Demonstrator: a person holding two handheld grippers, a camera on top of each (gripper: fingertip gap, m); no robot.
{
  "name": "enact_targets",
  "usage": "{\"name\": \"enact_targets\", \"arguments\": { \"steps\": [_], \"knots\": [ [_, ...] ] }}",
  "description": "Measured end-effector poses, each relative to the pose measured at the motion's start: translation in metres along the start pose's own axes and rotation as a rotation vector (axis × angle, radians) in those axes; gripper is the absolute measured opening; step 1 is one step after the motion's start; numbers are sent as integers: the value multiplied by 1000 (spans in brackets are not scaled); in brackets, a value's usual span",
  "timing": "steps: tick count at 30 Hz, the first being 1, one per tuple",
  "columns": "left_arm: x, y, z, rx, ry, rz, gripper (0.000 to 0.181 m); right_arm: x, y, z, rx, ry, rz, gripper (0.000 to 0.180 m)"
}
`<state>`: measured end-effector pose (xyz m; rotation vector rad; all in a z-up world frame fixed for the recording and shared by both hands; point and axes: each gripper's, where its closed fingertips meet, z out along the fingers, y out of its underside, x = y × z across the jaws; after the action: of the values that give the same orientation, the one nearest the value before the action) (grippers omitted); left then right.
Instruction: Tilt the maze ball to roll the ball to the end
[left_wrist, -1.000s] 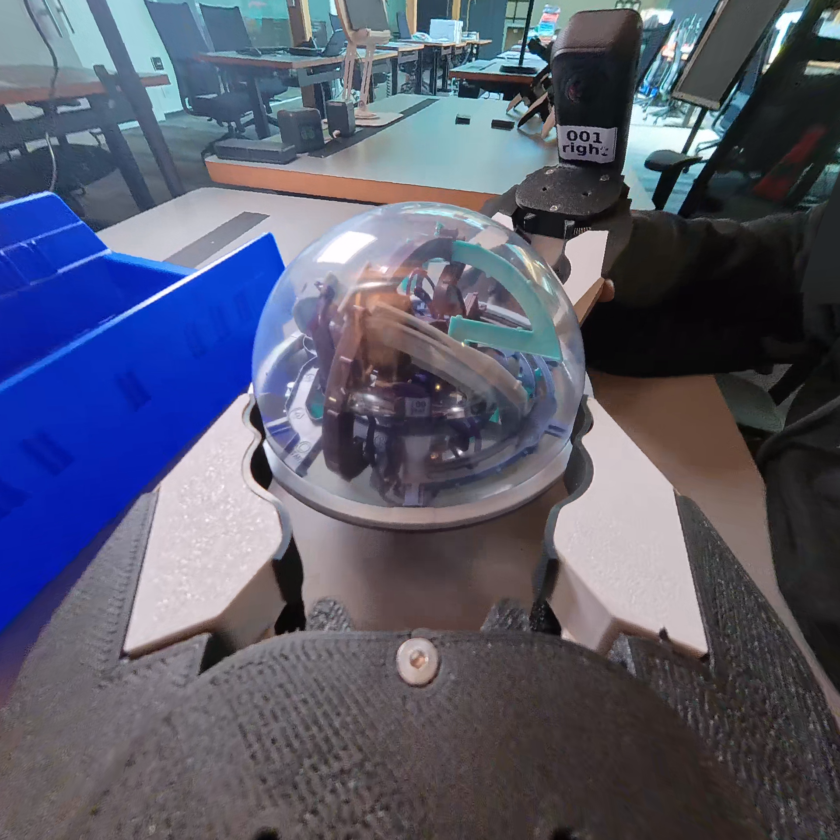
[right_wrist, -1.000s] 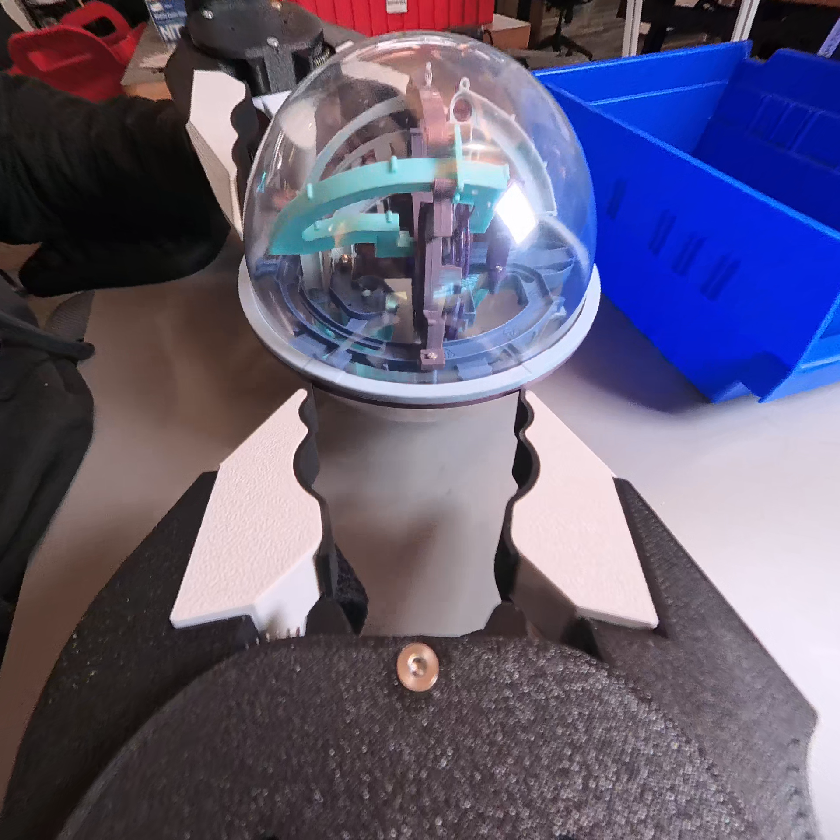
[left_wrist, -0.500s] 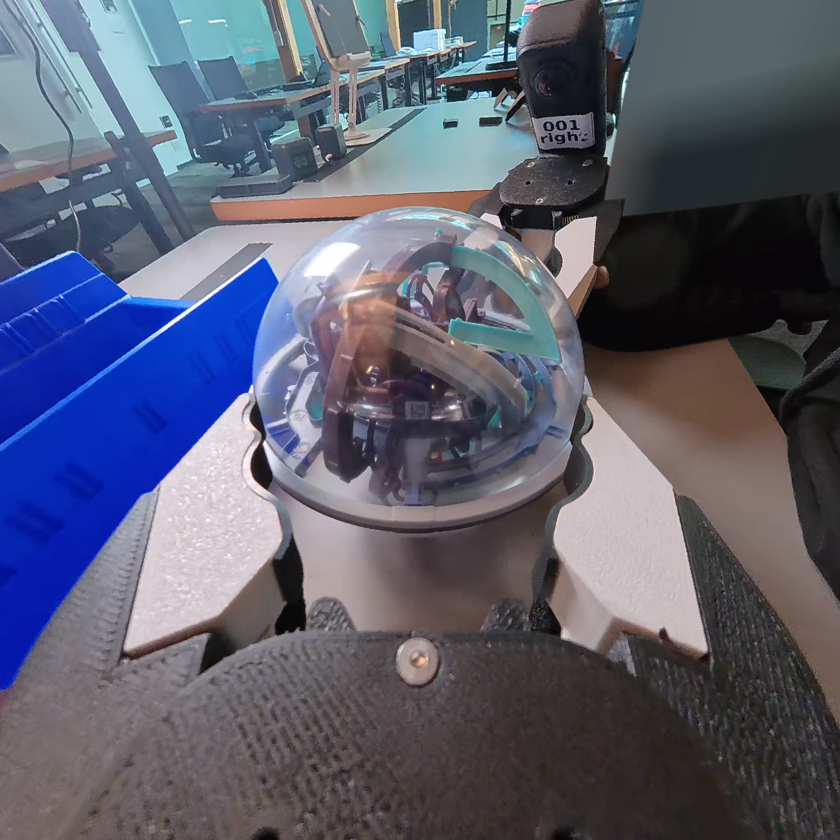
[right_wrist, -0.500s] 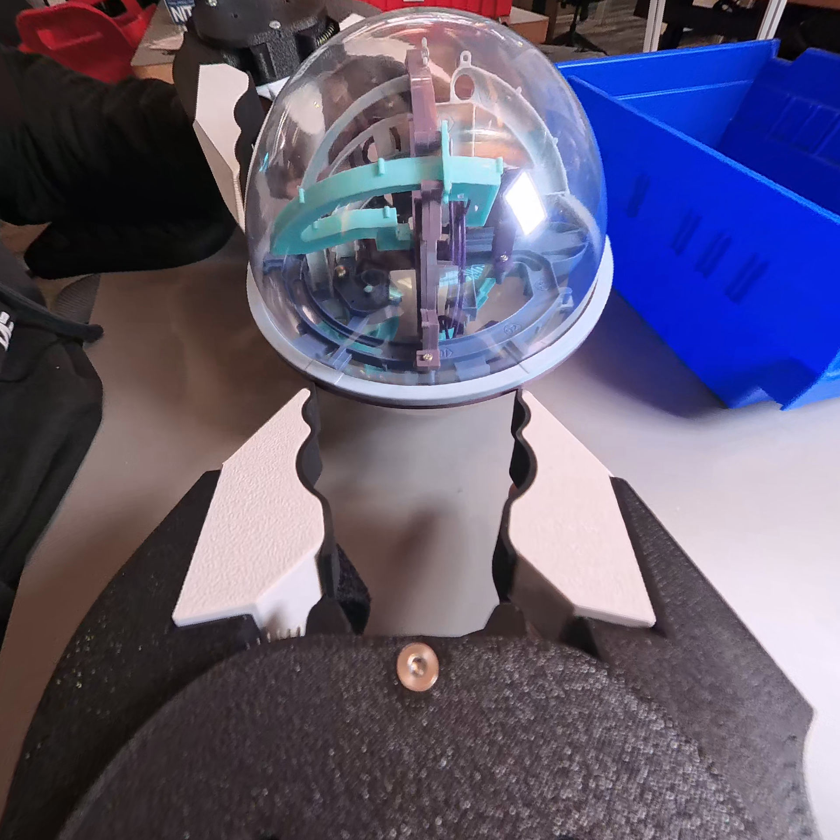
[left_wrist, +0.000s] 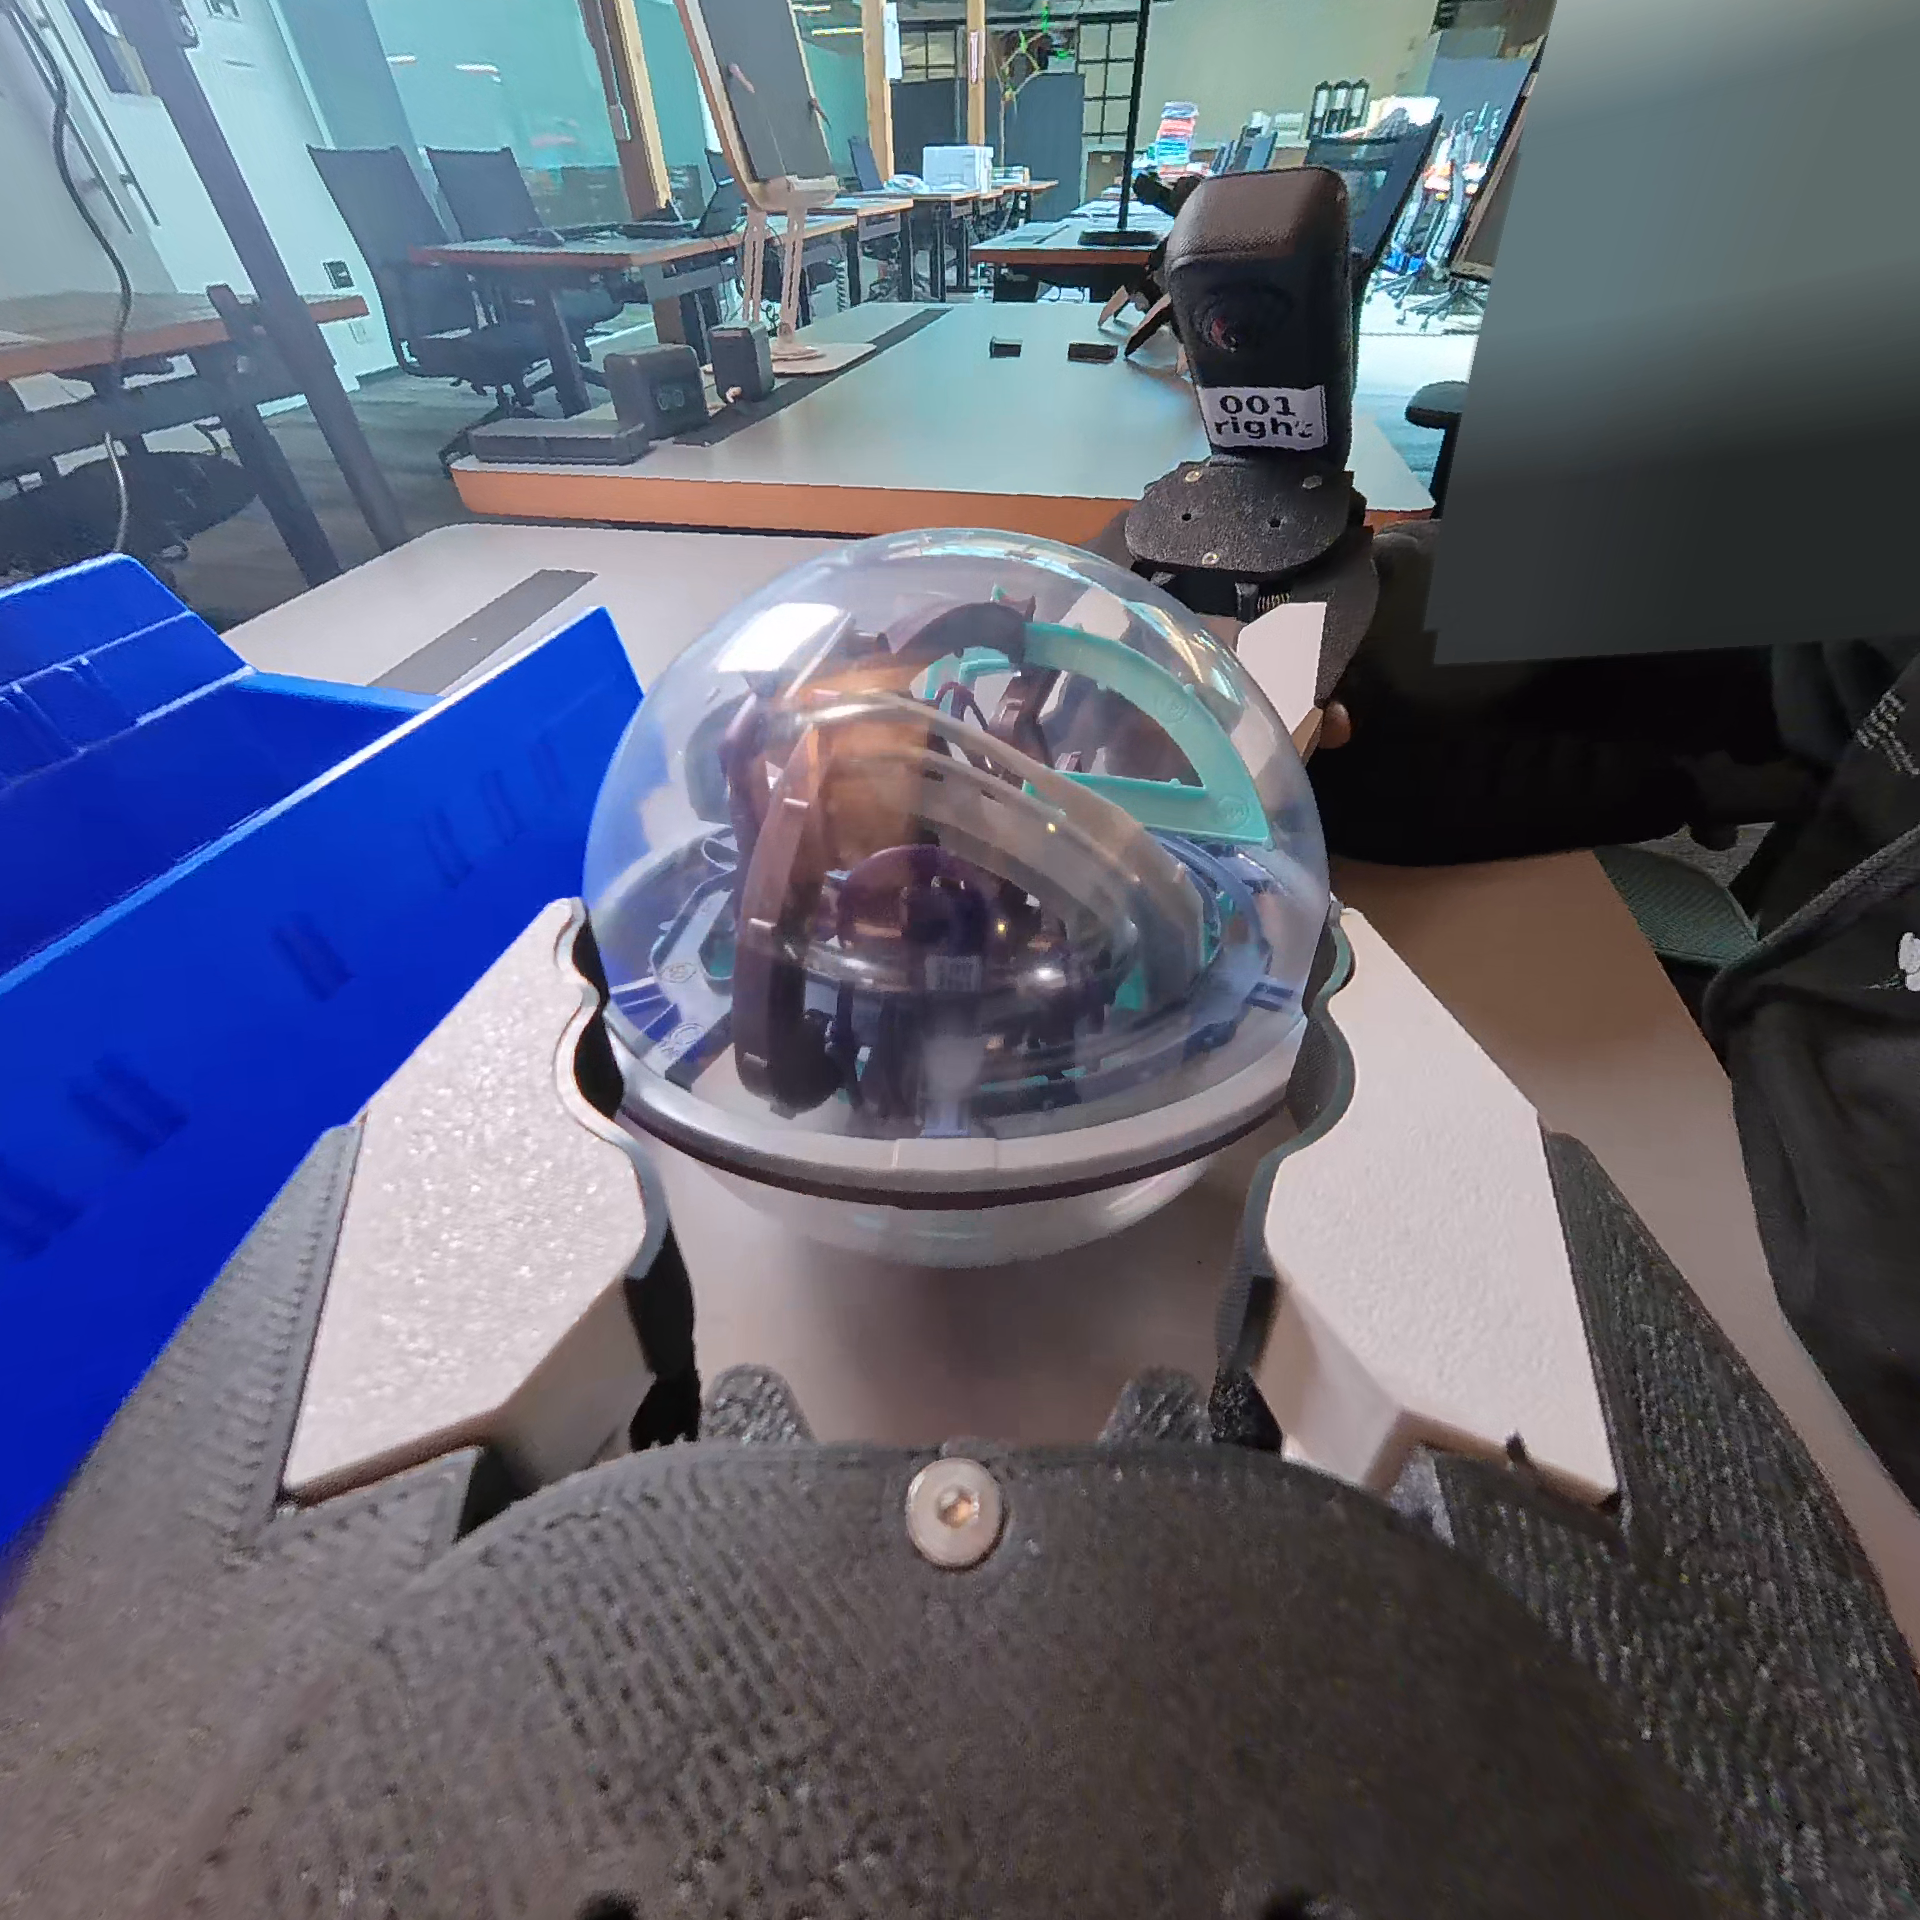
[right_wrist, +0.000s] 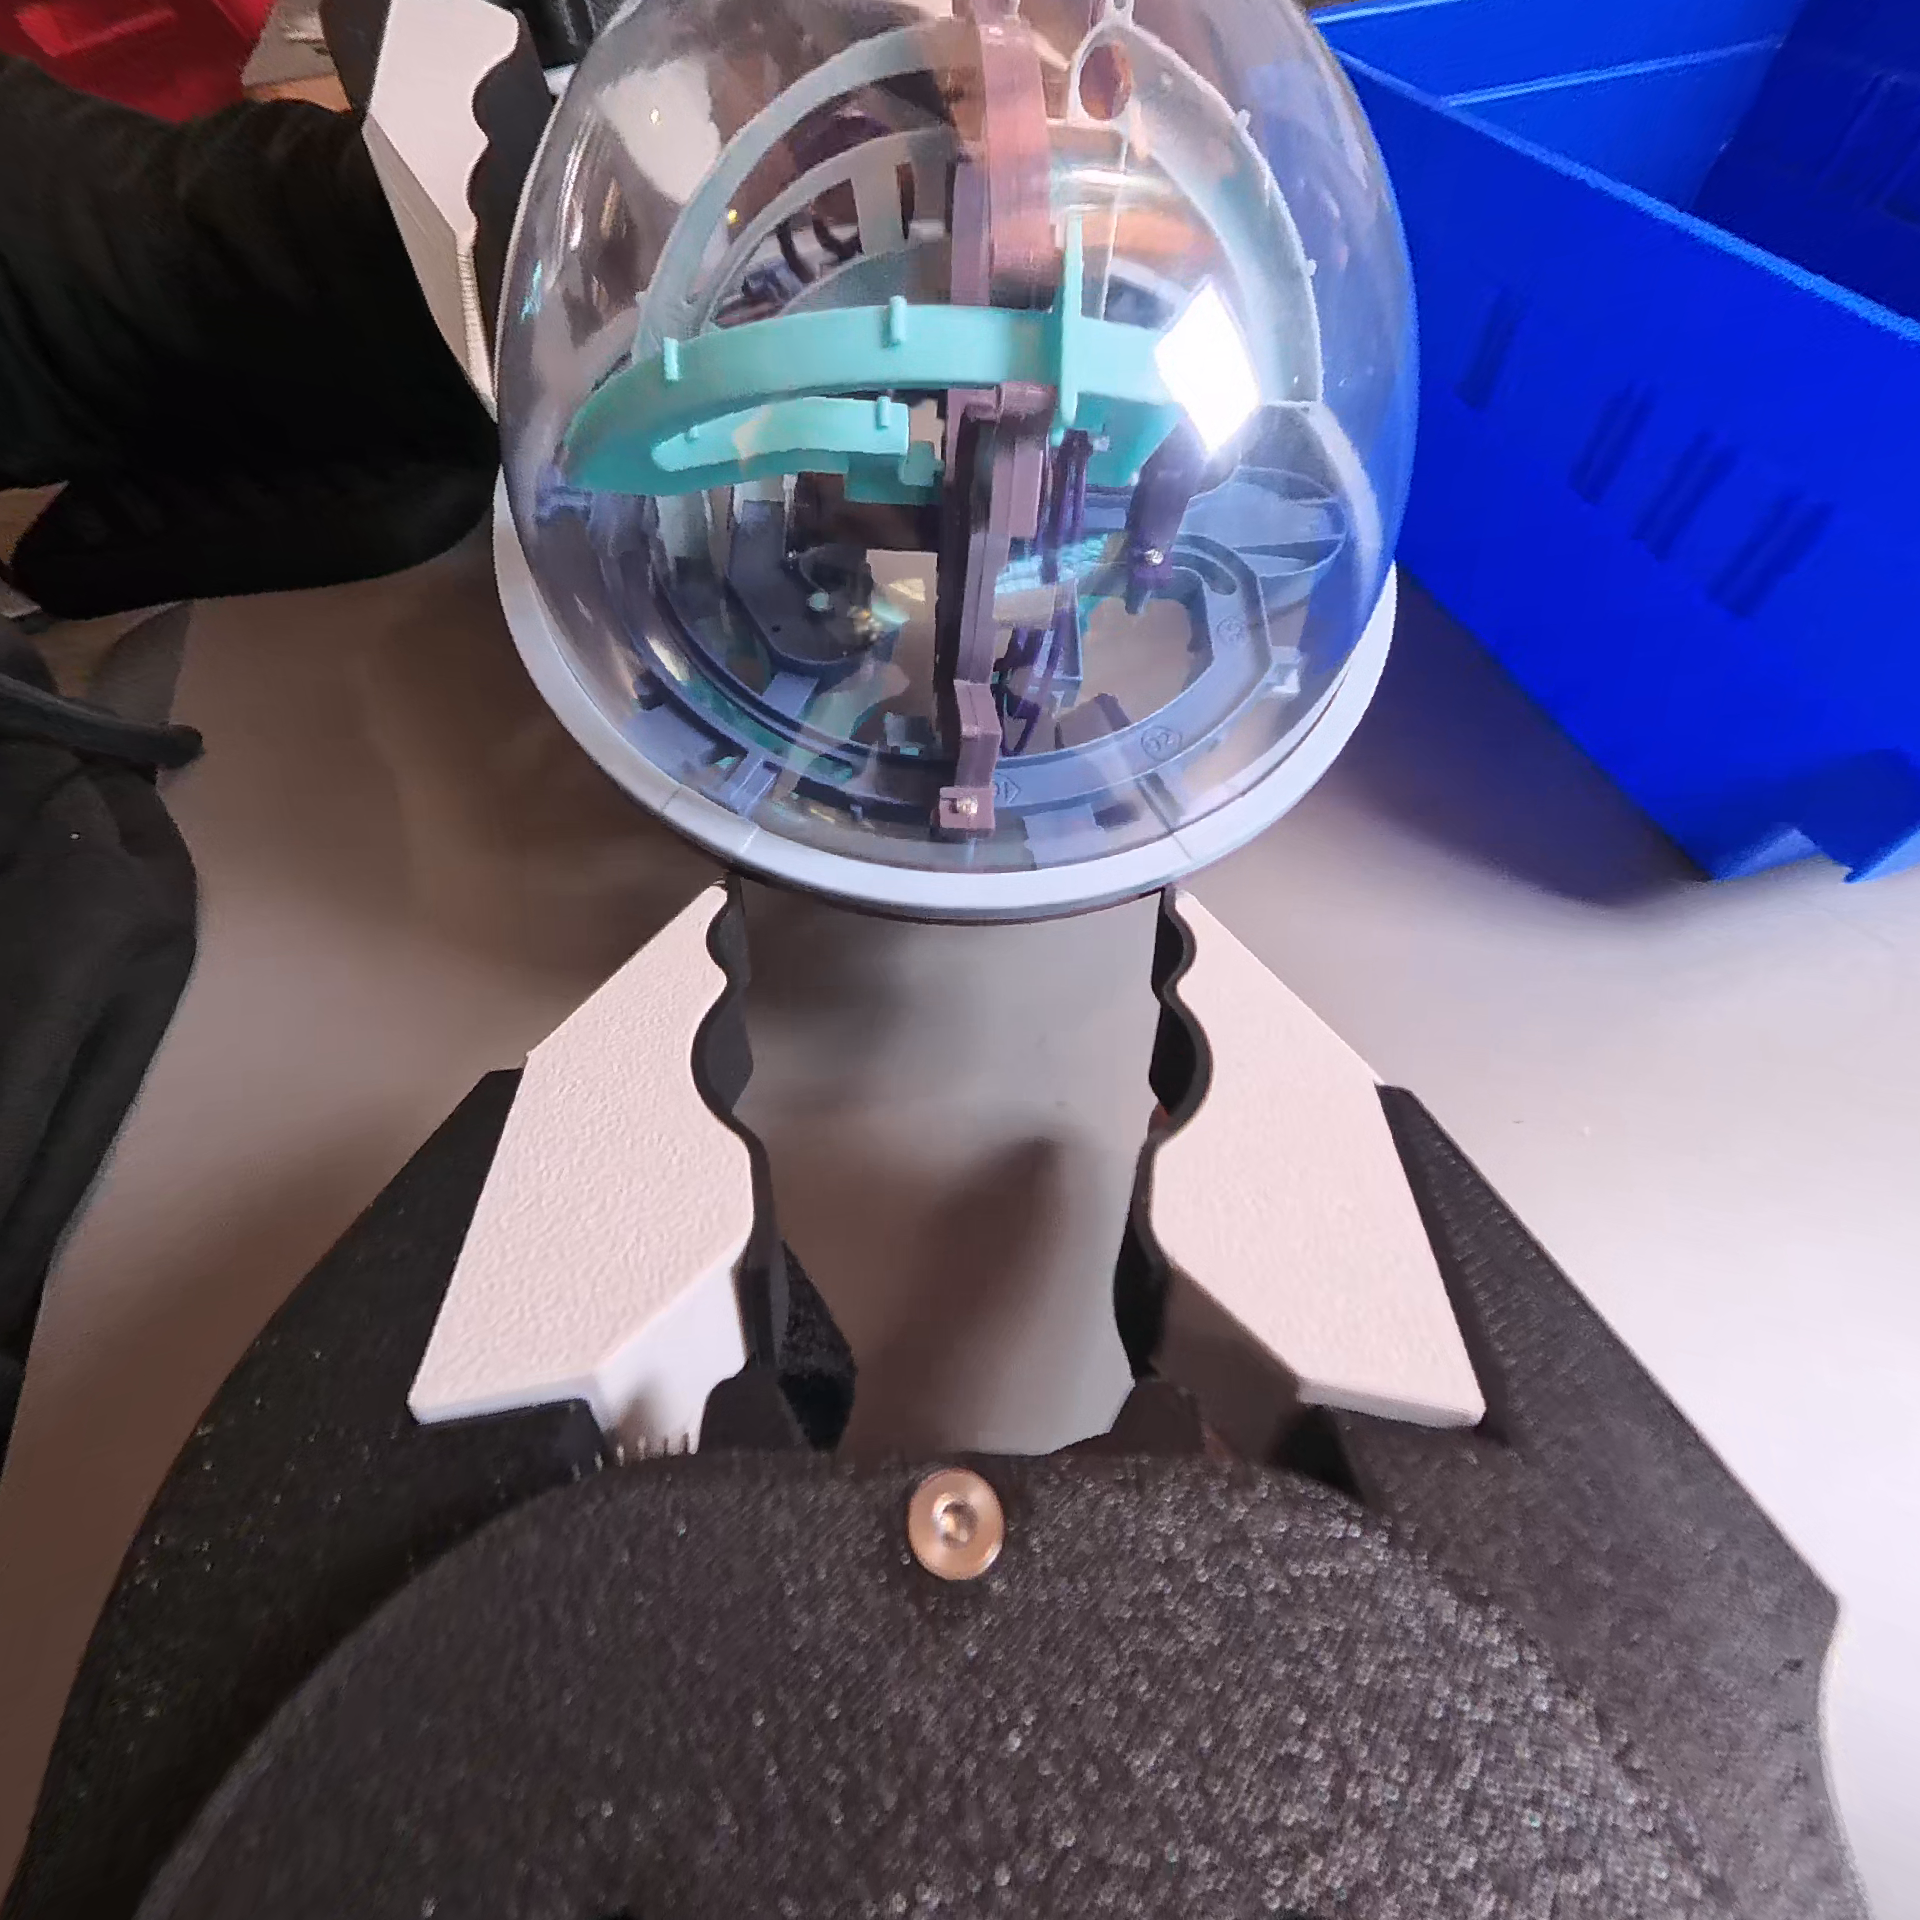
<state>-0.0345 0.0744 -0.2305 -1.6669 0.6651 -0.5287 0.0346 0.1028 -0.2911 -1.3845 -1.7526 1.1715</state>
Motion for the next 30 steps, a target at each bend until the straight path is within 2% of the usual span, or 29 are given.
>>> {"name": "enact_targets", "arguments": {
  "steps": [14,22,30],
  "knots": [
    [-1,-8,10,-9,-12,-19,131,5,8,1,-35,13,3,81],
    [-2,-13,14,-4,-36,-46,129,12,8,-9,-92,162,-116,80],
    [-5,-17,24,-29,-56,-73,128,1,0,-19,-141,351,-348,75]
  ]
}}
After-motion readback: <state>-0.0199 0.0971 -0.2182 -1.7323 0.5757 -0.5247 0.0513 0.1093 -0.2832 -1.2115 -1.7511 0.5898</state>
